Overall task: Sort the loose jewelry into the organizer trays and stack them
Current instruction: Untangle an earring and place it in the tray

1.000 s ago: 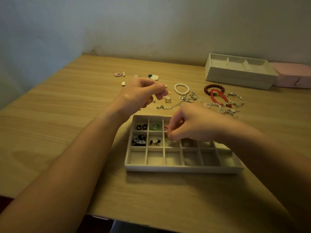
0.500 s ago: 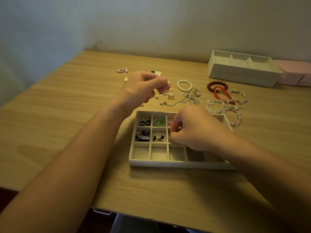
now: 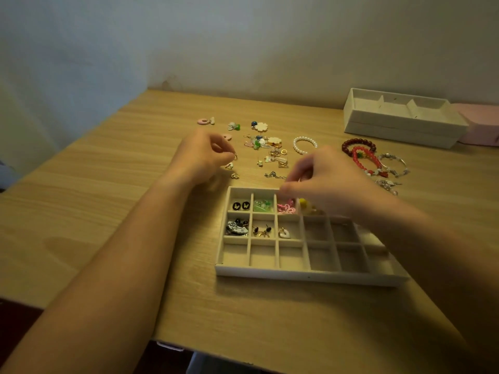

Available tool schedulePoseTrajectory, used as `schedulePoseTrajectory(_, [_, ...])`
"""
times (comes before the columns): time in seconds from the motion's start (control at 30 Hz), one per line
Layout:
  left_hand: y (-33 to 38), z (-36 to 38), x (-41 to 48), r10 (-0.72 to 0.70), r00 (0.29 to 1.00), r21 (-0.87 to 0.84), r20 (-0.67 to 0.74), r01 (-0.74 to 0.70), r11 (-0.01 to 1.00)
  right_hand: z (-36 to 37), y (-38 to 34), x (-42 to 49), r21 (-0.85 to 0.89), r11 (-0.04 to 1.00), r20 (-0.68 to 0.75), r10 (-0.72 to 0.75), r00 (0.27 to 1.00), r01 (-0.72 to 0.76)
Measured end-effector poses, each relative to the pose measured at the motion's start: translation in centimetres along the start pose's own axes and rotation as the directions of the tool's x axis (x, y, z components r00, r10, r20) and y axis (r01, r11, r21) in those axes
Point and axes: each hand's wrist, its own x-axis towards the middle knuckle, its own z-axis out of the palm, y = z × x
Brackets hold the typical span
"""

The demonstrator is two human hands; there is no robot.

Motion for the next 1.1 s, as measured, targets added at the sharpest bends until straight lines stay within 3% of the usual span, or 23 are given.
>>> schedulePoseTrajectory(0.27, [-1.2, 0.1, 0.4, 0.018, 1.000, 0.165, 0.017, -0.021, 0.986, -0.8, 1.2, 5.9, 0.282, 0.952, -0.081, 0.149, 0.985, -0.121])
schedulePoseTrajectory(0.63, [-0.6, 0.5, 0.6, 0.048, 0.987, 0.363, 0.152, -0.101, 0.926, -1.9, 2.3, 7.1, 0.397, 0.898, -0.064, 0.233, 0.970, -0.189])
schedulePoseTrajectory(0.83, [0.2, 0.8, 0.1, 0.000, 0.966, 0.377, 0.260, -0.102, 0.920, -2.9, 3.1, 6.1, 0.428, 0.886, -0.073, 0.229, 0.971, -0.177])
schedulePoseTrajectory(1.1, [-0.1, 0.6, 0.2, 0.009, 0.982, 0.345, 0.189, -0.075, 0.936, -3.1, 3.6, 5.4, 0.503, 0.850, -0.020, 0.196, 0.980, -0.159])
